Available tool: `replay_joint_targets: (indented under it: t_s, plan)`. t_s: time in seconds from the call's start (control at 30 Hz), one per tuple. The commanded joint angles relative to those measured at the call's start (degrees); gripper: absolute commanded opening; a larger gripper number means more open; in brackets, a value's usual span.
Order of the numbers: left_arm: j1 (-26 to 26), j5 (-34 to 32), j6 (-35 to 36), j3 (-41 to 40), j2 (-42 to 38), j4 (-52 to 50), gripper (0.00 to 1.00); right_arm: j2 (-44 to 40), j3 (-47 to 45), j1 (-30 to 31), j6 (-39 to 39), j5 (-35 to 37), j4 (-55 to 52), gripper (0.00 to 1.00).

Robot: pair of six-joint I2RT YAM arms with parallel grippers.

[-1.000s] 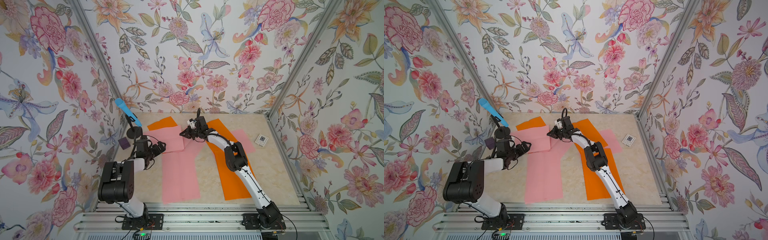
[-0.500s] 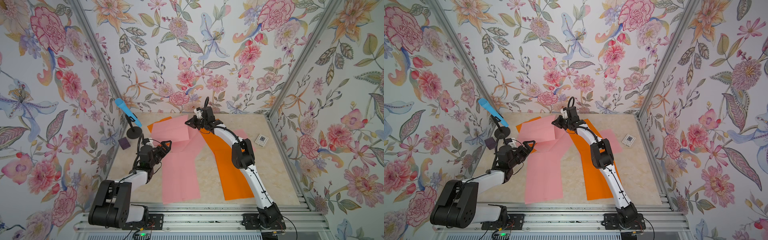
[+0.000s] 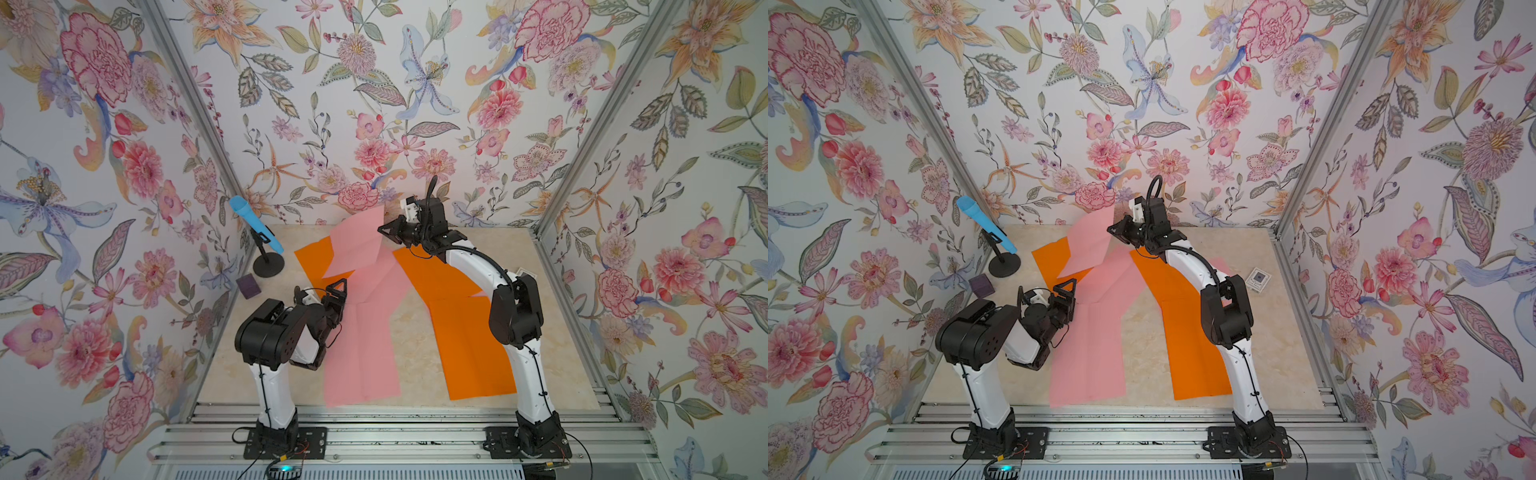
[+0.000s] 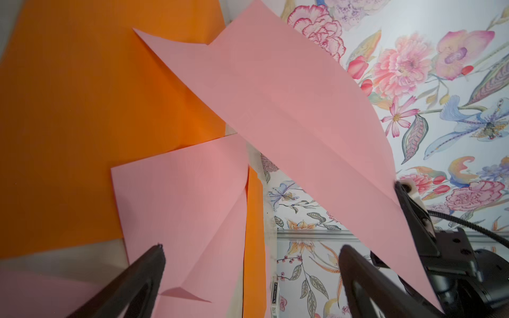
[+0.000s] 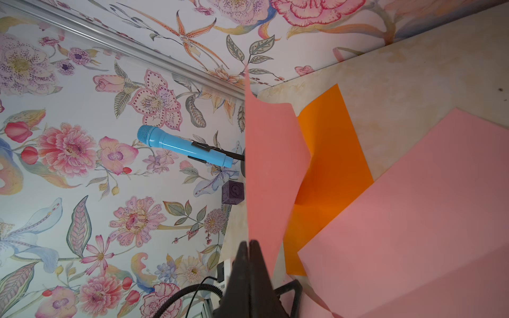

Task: Sort the scattered colored papers by color
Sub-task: Pick up the colored paper.

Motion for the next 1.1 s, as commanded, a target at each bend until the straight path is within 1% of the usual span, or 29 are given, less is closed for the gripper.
replay_joint_targets:
  t_s: [0.0,0.1,0.27,0.33,0.47,0.57,0.67,0.73,0.87,0.93,1.0,1.03,1.07]
  plan:
    - [-2.86,-0.66,-4.27,4.41,2.05,20.35,1.00,-5.06,-6.17,-1.30,0.99,0.05,5.19,0.00]
    - [-3.86,-2.54,-4.80,6.52,2.51,20.33,1.00,-8.16,-11.95,-2.41,1.03,-0.19,7.75,0.00]
    - [-4.03,-2.42,-6.12,10.96,4.23,20.37,1.00,-10.76,-18.00,-3.83,2.12,-1.06,11.48,0.00]
    - [-4.12,-2.37,-7.69,12.91,5.46,20.33,1.00,-11.28,-19.87,-4.35,3.56,-1.61,14.09,0.00]
    - [-4.25,-2.82,-9.27,15.67,6.92,20.42,1.00,-11.84,-20.84,-4.68,4.19,-1.97,15.21,0.00]
    - [-4.57,-2.73,-11.76,16.73,7.50,20.37,0.99,-12.20,-21.35,-4.94,3.83,-1.88,15.39,0.00]
    - [-4.83,-2.75,-12.90,16.63,7.65,20.41,0.96,-12.19,-21.73,-5.27,3.96,-2.32,15.61,0.00]
    - [-4.93,-3.00,-13.20,16.29,7.48,20.37,0.88,-12.50,-22.40,-5.34,3.70,-2.32,15.69,0.00]
    - [-4.89,-2.30,-13.56,16.59,7.44,20.41,0.66,-13.33,-24.52,-5.33,3.11,-2.41,16.07,0.00]
    - [-4.84,-2.38,-13.75,16.28,7.27,20.37,0.53,-13.84,-25.54,-5.40,2.61,-2.41,16.05,0.00]
    - [-4.84,-2.23,-13.58,16.09,7.22,20.32,0.45,-14.30,-26.45,-5.45,2.40,-2.32,16.00,0.00]
    - [-4.84,-2.05,-13.49,16.10,7.17,20.35,0.38,-14.43,-26.87,-5.56,2.30,-2.40,15.96,0.00]
    - [-4.81,-1.87,-13.51,15.97,7.18,20.37,0.34,-14.56,-27.19,-5.61,2.07,-2.49,15.91,0.00]
